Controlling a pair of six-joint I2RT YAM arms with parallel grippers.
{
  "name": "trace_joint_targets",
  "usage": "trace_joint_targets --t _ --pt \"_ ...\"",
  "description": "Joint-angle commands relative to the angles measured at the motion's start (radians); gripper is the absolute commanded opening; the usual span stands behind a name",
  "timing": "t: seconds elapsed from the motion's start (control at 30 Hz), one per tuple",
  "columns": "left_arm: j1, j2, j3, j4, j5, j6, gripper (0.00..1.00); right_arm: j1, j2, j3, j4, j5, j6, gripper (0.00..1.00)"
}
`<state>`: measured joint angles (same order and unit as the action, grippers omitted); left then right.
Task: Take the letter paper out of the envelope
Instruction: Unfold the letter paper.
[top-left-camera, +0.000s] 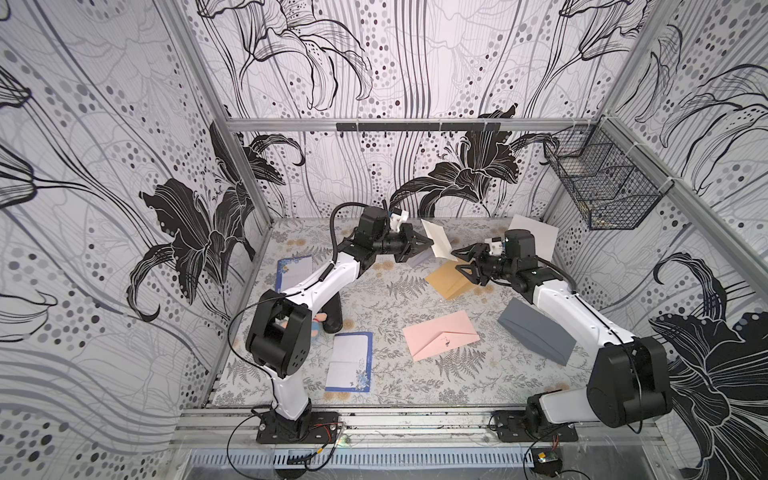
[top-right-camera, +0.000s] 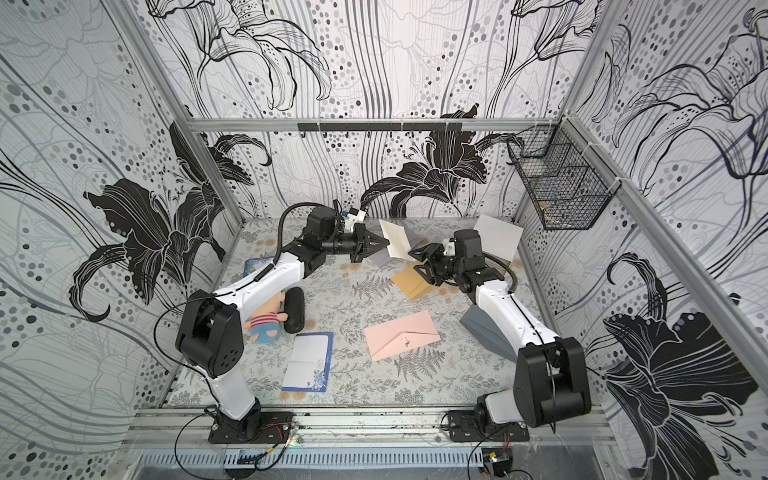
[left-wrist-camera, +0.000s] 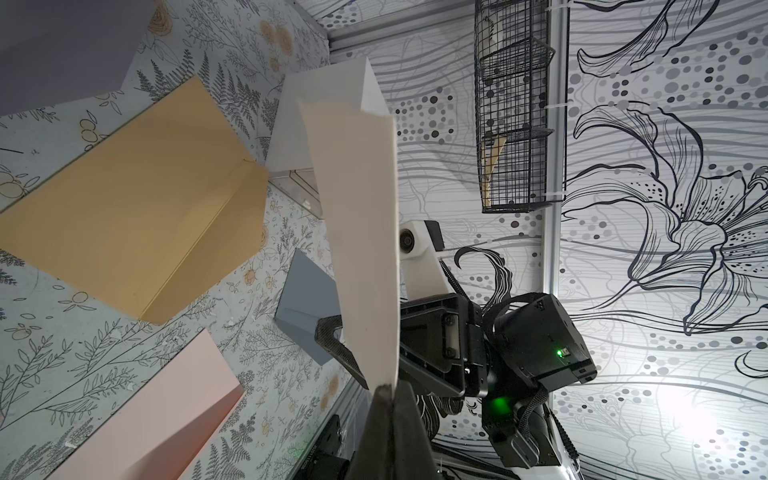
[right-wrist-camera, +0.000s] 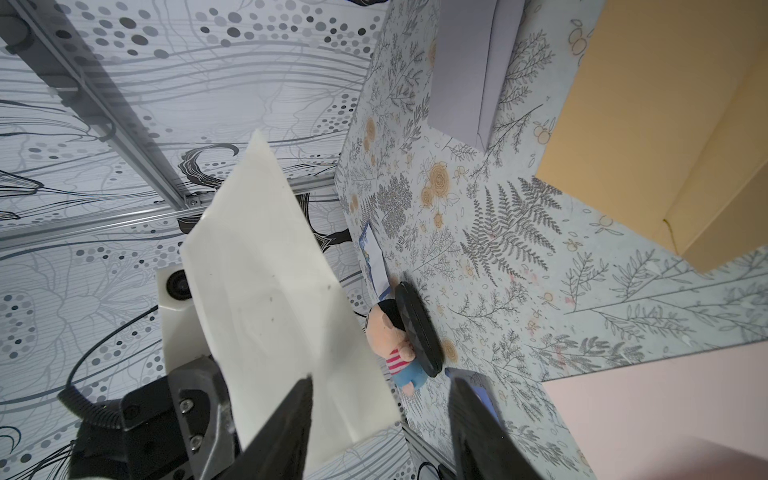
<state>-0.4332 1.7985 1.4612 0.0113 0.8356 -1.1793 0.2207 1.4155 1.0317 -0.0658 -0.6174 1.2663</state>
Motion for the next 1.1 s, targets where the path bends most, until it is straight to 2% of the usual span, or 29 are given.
trace_joint_targets --t 0.0,0.17,0.67,1.07 --pt "-0.004 0.006 0.018 0.034 -0.001 0.009 0.00 -0.006 -0.007 0.010 0.011 -0.001 -0.005 0.49" --pt "-0.003 -0.001 0.005 0.031 -0.002 0.015 0.00 -0.006 -0.010 0.017 0.013 0.002 -0.002 0.42" --pt "-0.004 -0.013 -0.001 -0.019 -0.005 0.058 0.00 -0.006 -0.041 0.049 -0.051 0.027 -0.041 0.29" --pt "-0.007 -0.018 -0.032 0.037 -0.002 0.022 0.00 -0.006 -0.054 -0.003 0.035 0.015 0.023 0.21"
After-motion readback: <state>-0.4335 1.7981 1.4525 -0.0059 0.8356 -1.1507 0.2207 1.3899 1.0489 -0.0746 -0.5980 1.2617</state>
